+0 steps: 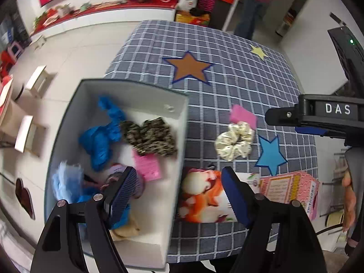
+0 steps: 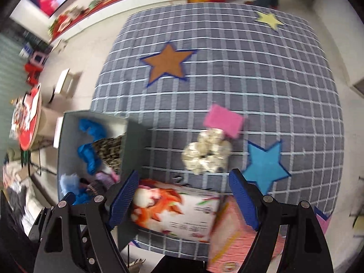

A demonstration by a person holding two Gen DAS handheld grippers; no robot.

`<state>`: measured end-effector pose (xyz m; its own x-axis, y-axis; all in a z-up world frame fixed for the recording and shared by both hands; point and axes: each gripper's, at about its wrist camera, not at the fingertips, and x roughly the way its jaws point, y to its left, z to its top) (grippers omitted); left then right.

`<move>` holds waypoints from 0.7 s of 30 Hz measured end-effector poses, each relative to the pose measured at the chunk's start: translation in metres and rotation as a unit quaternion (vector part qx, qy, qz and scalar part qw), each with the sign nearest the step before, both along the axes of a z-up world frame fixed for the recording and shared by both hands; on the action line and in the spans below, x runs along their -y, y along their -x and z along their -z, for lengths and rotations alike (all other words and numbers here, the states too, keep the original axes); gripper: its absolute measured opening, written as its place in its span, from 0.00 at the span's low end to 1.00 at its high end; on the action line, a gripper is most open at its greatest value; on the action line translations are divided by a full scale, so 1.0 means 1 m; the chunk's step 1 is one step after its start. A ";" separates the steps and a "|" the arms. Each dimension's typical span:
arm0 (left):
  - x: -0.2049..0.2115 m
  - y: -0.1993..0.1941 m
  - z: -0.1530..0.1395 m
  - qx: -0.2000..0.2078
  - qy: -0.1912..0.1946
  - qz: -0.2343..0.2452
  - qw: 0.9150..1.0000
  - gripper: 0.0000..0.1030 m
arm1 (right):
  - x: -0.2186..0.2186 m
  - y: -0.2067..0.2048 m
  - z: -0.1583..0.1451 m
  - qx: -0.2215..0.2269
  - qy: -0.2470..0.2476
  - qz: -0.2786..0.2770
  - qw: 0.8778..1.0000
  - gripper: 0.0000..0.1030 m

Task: Organize soft objects
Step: 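Move both tools back over the pink sponge and cream scrunchie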

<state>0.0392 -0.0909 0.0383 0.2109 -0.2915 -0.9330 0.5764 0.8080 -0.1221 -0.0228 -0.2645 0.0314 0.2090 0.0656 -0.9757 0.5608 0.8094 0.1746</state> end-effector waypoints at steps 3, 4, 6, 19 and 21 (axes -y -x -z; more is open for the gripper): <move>0.019 0.003 0.000 0.000 -0.004 0.015 1.000 0.77 | 0.021 0.016 0.002 0.000 -0.005 0.023 1.000 0.80; 0.024 0.004 0.000 0.001 -0.005 0.019 1.000 0.77 | 0.026 0.020 0.002 0.000 -0.006 0.028 1.000 0.80; 0.038 0.005 0.000 0.001 -0.006 0.028 1.000 0.77 | 0.040 0.030 0.003 0.000 -0.008 0.042 0.999 0.80; 0.109 0.007 0.021 -0.031 -0.029 0.072 0.997 0.78 | 0.120 0.077 0.021 -0.012 -0.024 0.115 0.993 0.80; 0.118 0.004 0.031 -0.040 -0.042 0.074 0.996 0.78 | 0.130 0.078 0.029 -0.021 -0.032 0.118 0.992 0.80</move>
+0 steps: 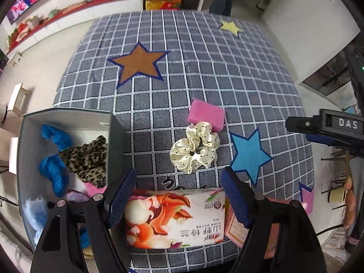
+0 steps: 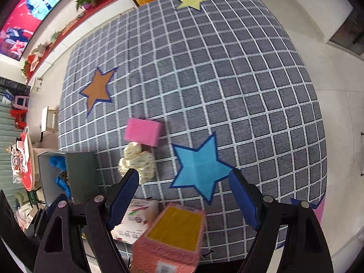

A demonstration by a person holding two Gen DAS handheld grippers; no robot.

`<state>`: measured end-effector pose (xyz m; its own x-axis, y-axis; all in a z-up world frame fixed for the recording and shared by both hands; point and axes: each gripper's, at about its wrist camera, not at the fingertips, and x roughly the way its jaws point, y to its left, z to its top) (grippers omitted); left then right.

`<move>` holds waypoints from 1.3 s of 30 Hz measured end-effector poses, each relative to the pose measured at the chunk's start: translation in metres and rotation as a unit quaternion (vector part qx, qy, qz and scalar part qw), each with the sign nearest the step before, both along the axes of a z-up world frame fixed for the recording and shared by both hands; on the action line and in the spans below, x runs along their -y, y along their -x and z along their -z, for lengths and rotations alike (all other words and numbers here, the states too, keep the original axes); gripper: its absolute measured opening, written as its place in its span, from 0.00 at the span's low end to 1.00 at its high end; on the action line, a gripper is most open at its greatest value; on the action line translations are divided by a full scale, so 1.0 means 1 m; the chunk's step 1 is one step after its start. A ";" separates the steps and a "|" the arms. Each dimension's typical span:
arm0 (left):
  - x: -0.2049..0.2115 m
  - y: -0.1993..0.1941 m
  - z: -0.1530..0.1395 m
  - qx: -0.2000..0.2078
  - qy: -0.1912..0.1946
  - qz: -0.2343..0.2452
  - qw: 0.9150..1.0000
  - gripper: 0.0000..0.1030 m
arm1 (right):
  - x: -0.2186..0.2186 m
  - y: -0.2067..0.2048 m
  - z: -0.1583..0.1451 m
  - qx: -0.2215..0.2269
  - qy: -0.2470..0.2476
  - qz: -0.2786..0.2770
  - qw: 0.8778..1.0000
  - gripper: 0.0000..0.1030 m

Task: Organize soft objects
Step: 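Move both tools back over the pink sponge and cream scrunchie, then grasp the cream polka-dot scrunchie with the left tool while right tool grasps pink sponge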

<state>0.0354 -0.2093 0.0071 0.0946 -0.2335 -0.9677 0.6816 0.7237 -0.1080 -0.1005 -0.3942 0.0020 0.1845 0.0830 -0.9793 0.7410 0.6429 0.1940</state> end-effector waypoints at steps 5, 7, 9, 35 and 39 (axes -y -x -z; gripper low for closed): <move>0.027 -0.005 0.035 -0.042 -0.032 0.016 0.998 0.78 | 0.019 -0.018 0.025 -0.010 -0.023 -0.017 1.000 0.80; 0.035 -0.006 0.049 -0.056 -0.046 0.021 0.997 0.78 | 0.023 -0.028 0.033 -0.010 -0.029 -0.030 0.999 0.80; 0.040 -0.008 0.057 -0.060 -0.052 0.015 0.997 0.78 | 0.025 -0.043 0.042 -0.014 -0.035 -0.052 0.998 0.80; 0.039 -0.022 0.119 -0.128 -0.037 -0.041 0.990 0.78 | -0.041 -0.155 0.137 -0.078 0.006 -0.324 0.943 0.97; 0.028 -0.018 0.122 -0.125 -0.040 -0.039 0.991 0.78 | -0.022 -0.147 0.142 -0.079 -0.024 -0.272 0.959 0.96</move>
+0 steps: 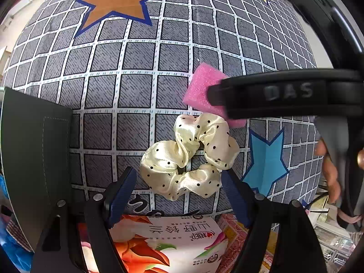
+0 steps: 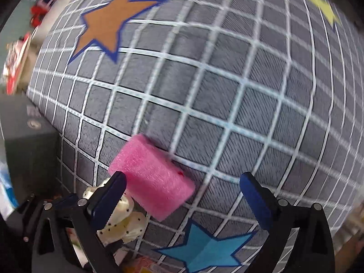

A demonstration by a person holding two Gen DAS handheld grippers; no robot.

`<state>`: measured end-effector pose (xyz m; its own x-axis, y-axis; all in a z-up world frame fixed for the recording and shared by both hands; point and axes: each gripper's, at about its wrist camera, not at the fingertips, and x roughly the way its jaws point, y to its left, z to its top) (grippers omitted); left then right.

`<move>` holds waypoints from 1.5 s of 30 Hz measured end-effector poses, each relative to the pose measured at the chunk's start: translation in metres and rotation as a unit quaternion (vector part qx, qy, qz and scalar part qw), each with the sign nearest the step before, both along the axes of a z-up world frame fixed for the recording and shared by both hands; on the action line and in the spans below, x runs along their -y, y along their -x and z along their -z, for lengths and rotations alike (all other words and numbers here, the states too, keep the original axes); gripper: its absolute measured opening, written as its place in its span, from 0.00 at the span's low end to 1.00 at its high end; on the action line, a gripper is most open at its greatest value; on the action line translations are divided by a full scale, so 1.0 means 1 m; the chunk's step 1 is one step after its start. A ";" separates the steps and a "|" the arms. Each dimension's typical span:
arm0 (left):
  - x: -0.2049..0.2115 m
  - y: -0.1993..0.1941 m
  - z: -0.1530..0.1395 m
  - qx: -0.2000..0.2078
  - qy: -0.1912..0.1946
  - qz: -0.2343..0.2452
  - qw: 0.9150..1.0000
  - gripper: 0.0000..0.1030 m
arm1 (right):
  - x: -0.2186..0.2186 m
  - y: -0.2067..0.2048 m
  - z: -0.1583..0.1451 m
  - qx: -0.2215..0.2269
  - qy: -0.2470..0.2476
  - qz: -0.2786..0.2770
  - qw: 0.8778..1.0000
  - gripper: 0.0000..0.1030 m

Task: Organize soft objects
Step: 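Grasp the cream polka-dot scrunchie with the left tool while right tool grasps pink sponge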

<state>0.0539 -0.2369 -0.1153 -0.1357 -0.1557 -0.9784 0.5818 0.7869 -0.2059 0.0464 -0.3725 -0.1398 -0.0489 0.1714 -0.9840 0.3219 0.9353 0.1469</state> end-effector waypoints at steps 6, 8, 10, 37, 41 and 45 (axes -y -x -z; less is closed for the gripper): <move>0.022 -0.005 0.007 0.005 -0.029 0.034 0.999 0.78 | 0.045 0.026 0.001 -0.007 0.008 0.077 0.997 0.96; 0.036 -0.004 0.012 -0.001 -0.037 0.040 0.999 0.78 | 0.057 0.032 -0.001 -0.003 0.004 0.097 0.995 0.96; 0.045 -0.002 0.020 -0.004 -0.043 0.043 0.998 0.78 | 0.063 0.034 -0.003 0.003 -0.020 0.110 0.994 0.94; 0.015 0.033 0.035 0.027 -0.016 0.003 1.000 0.53 | 0.015 0.017 -0.004 0.046 -0.051 0.049 0.996 0.57; 0.006 0.015 0.035 0.010 -0.007 -0.013 1.000 0.38 | 0.051 0.046 -0.015 0.041 -0.069 0.077 0.994 0.40; -0.007 0.003 0.030 0.006 0.001 -0.021 1.000 0.31 | 0.085 0.064 -0.028 0.048 -0.071 0.082 0.993 0.31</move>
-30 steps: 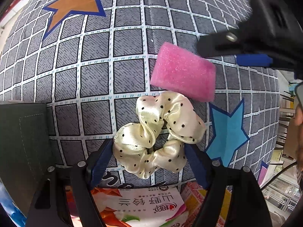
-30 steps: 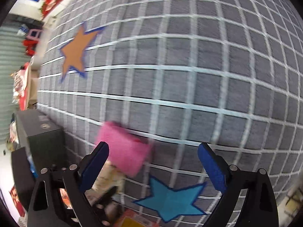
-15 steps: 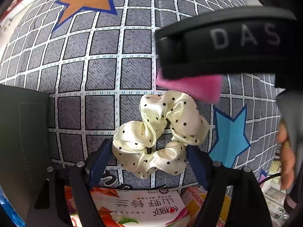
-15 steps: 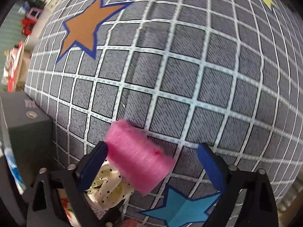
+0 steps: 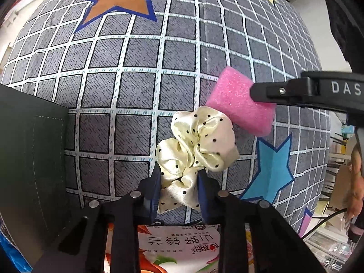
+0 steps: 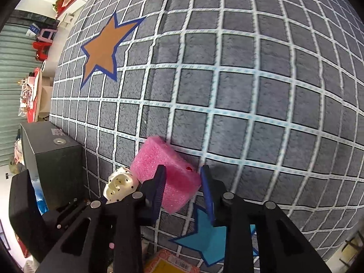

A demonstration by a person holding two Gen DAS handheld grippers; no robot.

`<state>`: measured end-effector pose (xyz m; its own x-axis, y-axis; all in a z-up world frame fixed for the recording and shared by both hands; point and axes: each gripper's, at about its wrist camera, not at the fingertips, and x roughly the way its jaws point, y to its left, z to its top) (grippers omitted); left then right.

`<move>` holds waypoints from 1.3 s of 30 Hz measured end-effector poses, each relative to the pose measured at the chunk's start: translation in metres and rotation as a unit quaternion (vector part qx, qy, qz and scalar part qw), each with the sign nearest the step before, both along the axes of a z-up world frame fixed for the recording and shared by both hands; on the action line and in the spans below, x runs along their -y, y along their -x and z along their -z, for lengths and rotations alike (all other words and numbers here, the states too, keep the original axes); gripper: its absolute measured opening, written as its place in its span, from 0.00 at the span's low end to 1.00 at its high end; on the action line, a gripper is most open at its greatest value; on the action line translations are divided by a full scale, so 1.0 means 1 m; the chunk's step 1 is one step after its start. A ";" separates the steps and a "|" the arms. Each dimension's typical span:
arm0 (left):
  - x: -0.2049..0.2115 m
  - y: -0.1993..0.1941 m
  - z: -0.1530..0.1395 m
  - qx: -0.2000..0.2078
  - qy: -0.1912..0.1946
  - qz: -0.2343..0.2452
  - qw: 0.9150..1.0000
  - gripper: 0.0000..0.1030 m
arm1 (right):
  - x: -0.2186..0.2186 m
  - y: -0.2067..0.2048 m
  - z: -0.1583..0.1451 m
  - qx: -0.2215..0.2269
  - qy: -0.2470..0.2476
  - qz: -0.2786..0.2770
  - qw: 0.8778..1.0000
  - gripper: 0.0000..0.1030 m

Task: Organize soft objects
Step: 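Grasp the cream polka-dot scrunchie with the left tool while right tool grasps pink sponge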

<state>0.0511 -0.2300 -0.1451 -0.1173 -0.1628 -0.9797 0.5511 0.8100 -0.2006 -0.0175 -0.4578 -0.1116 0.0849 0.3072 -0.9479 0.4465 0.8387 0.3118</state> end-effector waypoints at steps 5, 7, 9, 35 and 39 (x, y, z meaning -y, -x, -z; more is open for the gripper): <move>0.005 -0.001 -0.022 0.014 -0.013 0.015 1.000 0.31 | 0.020 0.012 -0.028 0.035 -0.014 -0.036 0.999 0.31; 0.011 -0.005 -0.026 0.026 -0.031 0.025 0.999 0.33 | 0.012 0.018 -0.036 0.041 0.011 -0.085 0.995 0.56; 0.012 -0.008 -0.029 0.028 -0.042 0.024 0.998 0.37 | 0.006 0.018 -0.040 0.055 0.049 -0.139 0.988 0.82; -0.003 -0.016 -0.089 0.070 0.003 -0.009 0.997 0.17 | 0.052 0.051 -0.075 0.063 0.143 -0.172 0.973 0.46; -0.001 -0.008 -0.111 0.082 0.002 0.019 0.996 0.17 | 0.049 0.078 -0.102 0.059 0.167 -0.135 0.975 0.46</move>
<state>0.0594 -0.2294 -0.0346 0.0375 -0.1643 -0.9857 0.6066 0.7876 -0.1082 -0.0953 -0.5067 -0.0094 0.1579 0.0088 -0.9874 0.1735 0.9842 0.0365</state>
